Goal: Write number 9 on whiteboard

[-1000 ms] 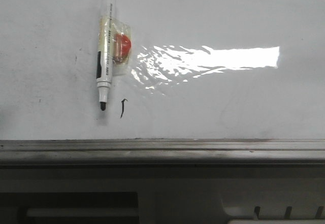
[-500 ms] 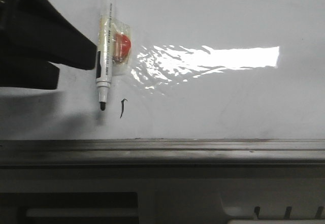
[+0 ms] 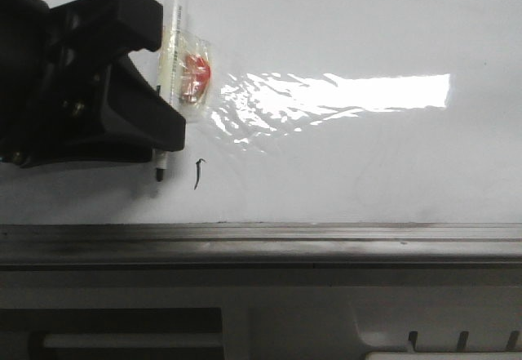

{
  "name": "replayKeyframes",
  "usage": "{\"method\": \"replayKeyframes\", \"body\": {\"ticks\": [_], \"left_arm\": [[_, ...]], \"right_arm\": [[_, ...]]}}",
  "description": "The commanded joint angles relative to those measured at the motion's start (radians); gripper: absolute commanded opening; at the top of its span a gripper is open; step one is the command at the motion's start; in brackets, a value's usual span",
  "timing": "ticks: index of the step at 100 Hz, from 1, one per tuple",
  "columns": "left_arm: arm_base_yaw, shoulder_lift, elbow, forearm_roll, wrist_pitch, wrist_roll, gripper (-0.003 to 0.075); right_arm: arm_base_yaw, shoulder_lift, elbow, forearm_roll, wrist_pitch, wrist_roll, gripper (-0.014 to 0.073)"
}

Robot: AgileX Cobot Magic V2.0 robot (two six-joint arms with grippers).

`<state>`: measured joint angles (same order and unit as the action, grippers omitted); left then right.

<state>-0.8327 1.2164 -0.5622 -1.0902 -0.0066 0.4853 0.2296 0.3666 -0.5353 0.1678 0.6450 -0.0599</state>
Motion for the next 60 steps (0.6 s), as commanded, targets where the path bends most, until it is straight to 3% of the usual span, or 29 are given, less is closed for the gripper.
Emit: {"method": "replayKeyframes", "body": {"ticks": [1, 17, 26, 32, 42, 50, 60], "left_arm": [[0.0, 0.005, -0.023, -0.01, -0.088, -0.003, -0.0021], [0.0, -0.001, -0.041, 0.01, -0.021, -0.003, -0.002], [0.0, -0.022, -0.045, 0.038, 0.082, -0.003, -0.002], [0.0, -0.049, -0.039, 0.047, 0.136, 0.012, -0.002], [-0.027, -0.103, -0.034, 0.04, 0.19, 0.168, -0.002], [-0.047, -0.141, -0.034, 0.022, 0.226, 0.319, -0.0019], [-0.057, -0.174, -0.029, -0.08, 0.281, 0.531, -0.0017]], "right_arm": [[-0.005, 0.016, -0.033, 0.008, -0.077, 0.004, 0.0411], [-0.005, 0.016, -0.033, 0.014, -0.077, 0.002, 0.0411], [-0.004, 0.016, -0.038, 0.156, -0.082, -0.023, 0.0411], [0.007, 0.019, -0.04, 0.349, -0.077, -0.161, 0.0411], [0.035, 0.058, -0.042, 0.691, -0.002, -0.482, 0.0411], [0.047, 0.11, -0.042, 0.82, 0.079, -0.638, 0.0411], [0.048, 0.185, -0.042, 0.874, 0.163, -0.755, 0.0412]]}}
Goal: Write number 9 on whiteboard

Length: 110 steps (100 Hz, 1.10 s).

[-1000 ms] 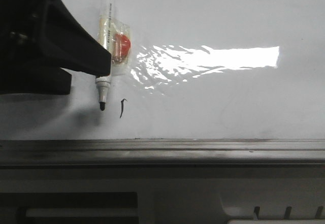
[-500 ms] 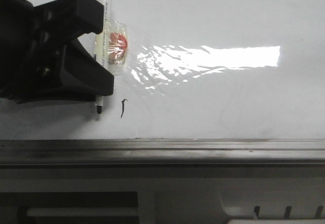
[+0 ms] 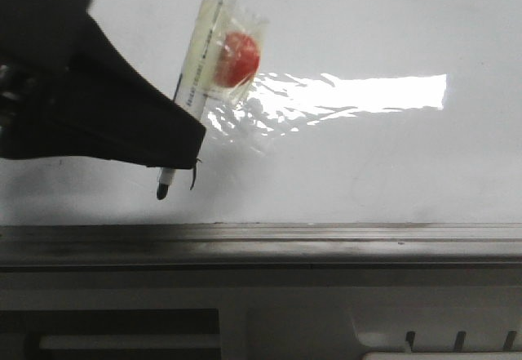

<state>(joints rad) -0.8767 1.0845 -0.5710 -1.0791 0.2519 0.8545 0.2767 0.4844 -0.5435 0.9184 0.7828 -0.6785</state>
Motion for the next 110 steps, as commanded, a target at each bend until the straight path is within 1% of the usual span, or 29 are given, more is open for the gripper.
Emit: {"method": "replayKeyframes", "body": {"ticks": [1, 5, 7, 12, 17, 24, 32, 40, 53, 72, 94, 98, 103, 106, 108, 110], "left_arm": [[-0.013, -0.043, -0.019, -0.115, 0.032, 0.197, -0.0016], [-0.013, -0.045, -0.015, -0.186, 0.057, 0.316, -0.0011], [-0.013, -0.045, -0.01, -0.236, 0.074, 0.358, -0.0006], [-0.013, -0.045, -0.003, -0.365, 0.12, 0.525, -0.0006], [-0.013, -0.043, 0.011, -0.518, 0.173, 0.658, -0.0006], [-0.013, -0.043, 0.034, -0.686, 0.209, 0.815, -0.0006], [-0.013, -0.043, 0.055, -0.775, 0.243, 0.943, -0.0006], [-0.013, -0.043, 0.06, -0.775, 0.276, 0.959, -0.0006], [-0.013, -0.043, 0.06, -0.775, 0.342, 0.984, -0.0006], [-0.013, -0.043, 0.06, -0.771, 0.39, 0.99, -0.0006], [-0.013, -0.043, 0.06, -0.771, 0.396, 0.99, -0.0006], [-0.013, -0.043, 0.06, -0.771, 0.396, 0.99, -0.0006], [-0.013, -0.043, 0.06, -0.771, 0.396, 0.99, -0.0008], [-0.013, -0.043, 0.06, -0.771, 0.396, 0.99, -0.0009], [-0.013, -0.043, 0.06, -0.771, 0.394, 0.99, -0.0009], [-0.013, -0.043, 0.06, -0.771, 0.394, 0.99, -0.0009]], "right_arm": [[0.0, 0.077, -0.034, 0.128, 0.035, -0.145, 0.0412], [0.0, 0.106, -0.034, 0.162, 0.058, -0.193, 0.0412], [0.0, 0.116, -0.034, 0.186, 0.071, -0.224, 0.0412], [0.0, 0.149, -0.034, 0.247, 0.099, -0.307, 0.0413], [0.0, 0.173, -0.034, 0.322, 0.123, -0.404, 0.0414], [0.0, 0.198, -0.034, 0.394, 0.128, -0.502, 0.0414], [0.0, 0.216, -0.034, 0.459, 0.126, -0.629, 0.0414], [0.006, 0.236, -0.034, 0.493, 0.115, -0.693, 0.0428], [0.054, 0.287, -0.034, 0.545, 0.106, -0.769, 0.0482], [0.139, 0.367, -0.042, 0.642, 0.075, -0.878, 0.0489], [0.268, 0.454, -0.113, 0.646, -0.023, -0.883, 0.0483], [0.291, 0.467, -0.115, 0.646, -0.042, -0.883, 0.0463], [0.312, 0.483, -0.117, 0.646, -0.066, -0.883, 0.0396], [0.323, 0.493, -0.117, 0.646, -0.076, -0.883, 0.0318], [0.327, 0.496, -0.117, 0.646, -0.076, -0.883, 0.0281], [0.331, 0.501, -0.117, 0.646, -0.076, -0.883, 0.0203]]}}
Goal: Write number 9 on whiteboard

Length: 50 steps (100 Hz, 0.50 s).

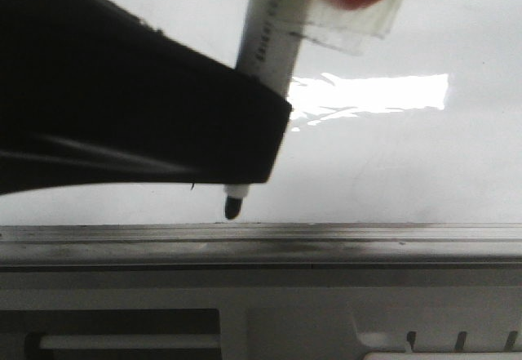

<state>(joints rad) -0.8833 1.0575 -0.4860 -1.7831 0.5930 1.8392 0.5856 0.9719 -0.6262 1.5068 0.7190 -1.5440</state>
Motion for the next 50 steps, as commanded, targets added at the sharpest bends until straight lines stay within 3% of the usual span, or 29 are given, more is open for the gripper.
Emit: {"method": "replayKeyframes", "body": {"ticks": [1, 10, 21, 35, 43, 50], "left_arm": [[-0.007, -0.016, -0.025, -0.067, 0.05, 0.006, -0.0009], [-0.007, -0.016, -0.025, -0.072, 0.026, 0.004, -0.0008], [-0.007, -0.036, -0.025, -0.078, -0.003, -0.046, 0.0027], [-0.007, -0.111, -0.025, -0.074, -0.057, -0.162, 0.0223], [-0.007, -0.18, -0.025, -0.045, -0.06, -0.197, 0.0354], [-0.007, -0.256, -0.025, 0.002, -0.06, -0.222, 0.04]], "right_arm": [[0.024, 0.013, -0.034, 0.058, -0.012, -0.017, 0.0182], [0.03, 0.018, -0.034, 0.058, -0.02, -0.017, -0.0078], [0.03, 0.018, -0.034, 0.062, -0.043, -0.015, -0.0058], [0.03, 0.018, -0.045, 0.001, -0.047, 0.022, -0.0058], [0.03, 0.018, -0.075, -0.143, -0.045, 0.133, -0.0058], [0.03, 0.018, -0.119, -0.322, -0.013, 0.281, -0.0058]]}}
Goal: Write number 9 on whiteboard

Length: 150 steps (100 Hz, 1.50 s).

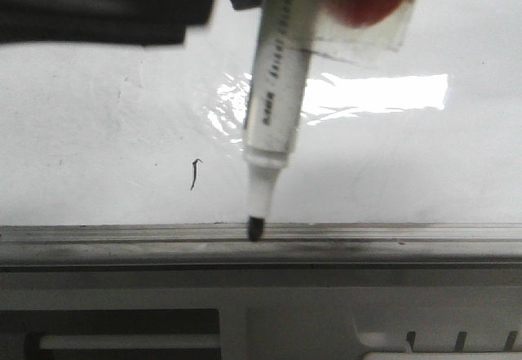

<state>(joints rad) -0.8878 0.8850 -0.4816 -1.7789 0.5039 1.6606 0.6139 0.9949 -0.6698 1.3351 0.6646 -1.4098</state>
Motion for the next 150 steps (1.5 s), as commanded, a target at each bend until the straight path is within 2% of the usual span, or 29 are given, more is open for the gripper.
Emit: {"method": "replayKeyframes", "body": {"ticks": [1, 8, 17, 25, 32, 45, 57, 64, 75, 81, 91, 103, 110, 150], "left_arm": [[-0.002, -0.1, -0.029, 0.008, 0.025, -0.049, 0.04], [-0.002, -0.182, -0.029, 0.046, -0.007, -0.086, 0.0398], [-0.002, -0.273, -0.029, 0.106, -0.114, -0.177, 0.0398], [-0.002, -0.35, -0.025, 0.153, -0.244, -0.259, 0.0391], [-0.002, -0.399, -0.015, 0.154, -0.342, -0.274, 0.036], [-0.002, -0.444, 0.013, 0.146, -0.454, -0.274, 0.0279], [-0.002, -0.447, 0.037, 0.125, -0.476, -0.274, 0.0234], [-0.002, -0.447, 0.046, 0.115, -0.476, -0.274, 0.0223], [-0.002, -0.447, 0.05, 0.111, -0.476, -0.274, 0.0222], [-0.002, -0.447, 0.05, 0.111, -0.476, -0.274, 0.0222], [-0.002, -0.447, 0.05, 0.111, -0.476, -0.274, 0.0222], [-0.002, -0.447, 0.05, 0.111, -0.476, -0.274, 0.0222], [-0.002, -0.447, 0.05, 0.111, -0.476, -0.274, 0.0222], [-0.002, -0.447, 0.088, 0.111, -0.474, -0.274, 0.0222]], "right_arm": [[0.002, -0.005, -0.081, -0.169, 0.048, 0.178, -0.0058], [0.002, 0.004, -0.149, -0.361, 0.13, 0.344, -0.0058], [0.002, 0.03, -0.262, -0.607, 0.277, 0.565, -0.0058], [0.003, 0.057, -0.373, -0.793, 0.416, 0.706, -0.0057], [0.017, 0.062, -0.456, -0.94, 0.465, 0.796, -0.0046], [0.097, 0.039, -0.555, -1.172, 0.41, 0.916, -0.0046], [0.193, -0.022, -0.519, -1.31, 0.16, 1.048, -0.0046], [0.237, -0.06, -0.448, -1.352, -0.001, 1.057, -0.0046], [0.284, -0.124, -0.239, -1.411, -0.413, 1.057, -0.0046], [0.276, -0.141, -0.116, -1.411, -0.657, 1.057, -0.0046], [0.218, -0.134, 0.022, -1.377, -0.91, 1.057, -0.0046], [0.137, -0.096, 0.074, -1.298, -0.981, 1.057, -0.0048], [0.108, -0.073, 0.076, -1.298, -0.993, 1.057, -0.0048], [0.077, 0.048, 0.076, -1.286, -1.121, 1.055, -0.005]]}}
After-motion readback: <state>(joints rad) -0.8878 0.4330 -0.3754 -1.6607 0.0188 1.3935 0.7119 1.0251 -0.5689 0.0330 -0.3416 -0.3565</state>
